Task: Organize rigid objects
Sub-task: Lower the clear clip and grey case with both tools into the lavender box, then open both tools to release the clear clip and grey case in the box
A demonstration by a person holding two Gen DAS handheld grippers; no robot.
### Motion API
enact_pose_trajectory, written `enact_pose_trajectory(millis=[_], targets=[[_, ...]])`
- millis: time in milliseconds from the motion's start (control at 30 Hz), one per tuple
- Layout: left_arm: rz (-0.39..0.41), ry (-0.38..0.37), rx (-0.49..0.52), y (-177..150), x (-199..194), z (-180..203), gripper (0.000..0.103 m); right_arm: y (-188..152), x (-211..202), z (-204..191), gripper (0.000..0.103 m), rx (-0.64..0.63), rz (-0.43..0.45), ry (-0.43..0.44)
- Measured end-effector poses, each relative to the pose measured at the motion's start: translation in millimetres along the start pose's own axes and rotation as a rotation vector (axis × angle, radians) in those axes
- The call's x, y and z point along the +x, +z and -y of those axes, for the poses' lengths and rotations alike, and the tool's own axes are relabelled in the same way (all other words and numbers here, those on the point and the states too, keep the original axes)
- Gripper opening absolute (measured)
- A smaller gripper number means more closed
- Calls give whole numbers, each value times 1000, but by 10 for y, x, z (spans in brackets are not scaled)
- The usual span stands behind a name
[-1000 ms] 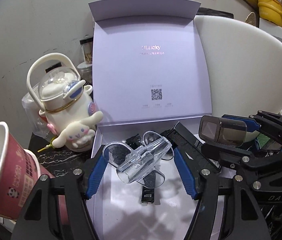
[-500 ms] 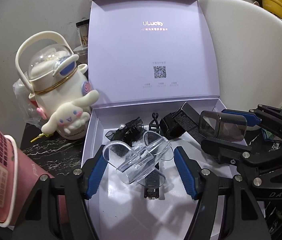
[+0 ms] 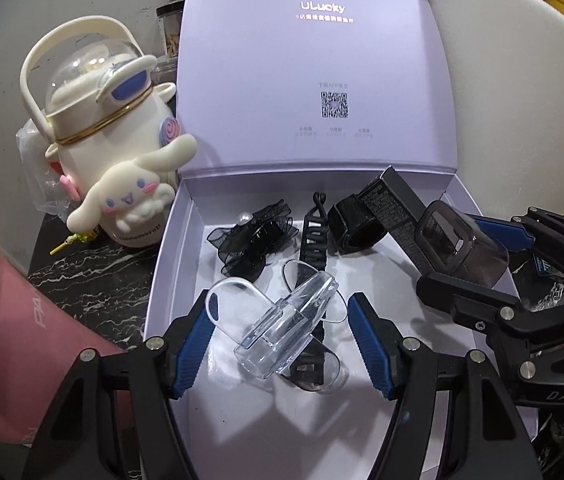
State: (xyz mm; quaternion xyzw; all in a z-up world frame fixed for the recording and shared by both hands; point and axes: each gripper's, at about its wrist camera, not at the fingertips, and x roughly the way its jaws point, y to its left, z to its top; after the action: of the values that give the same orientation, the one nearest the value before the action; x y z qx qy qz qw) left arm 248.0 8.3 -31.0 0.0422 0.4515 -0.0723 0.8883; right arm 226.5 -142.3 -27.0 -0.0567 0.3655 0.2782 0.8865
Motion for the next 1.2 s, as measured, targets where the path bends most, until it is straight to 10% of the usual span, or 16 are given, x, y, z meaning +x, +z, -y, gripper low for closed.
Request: enact_pose_trajectory(millis=[1200], targets=[[65,70,25,-159,-416,115,68,4,-216,-8,74,2,11,-58]])
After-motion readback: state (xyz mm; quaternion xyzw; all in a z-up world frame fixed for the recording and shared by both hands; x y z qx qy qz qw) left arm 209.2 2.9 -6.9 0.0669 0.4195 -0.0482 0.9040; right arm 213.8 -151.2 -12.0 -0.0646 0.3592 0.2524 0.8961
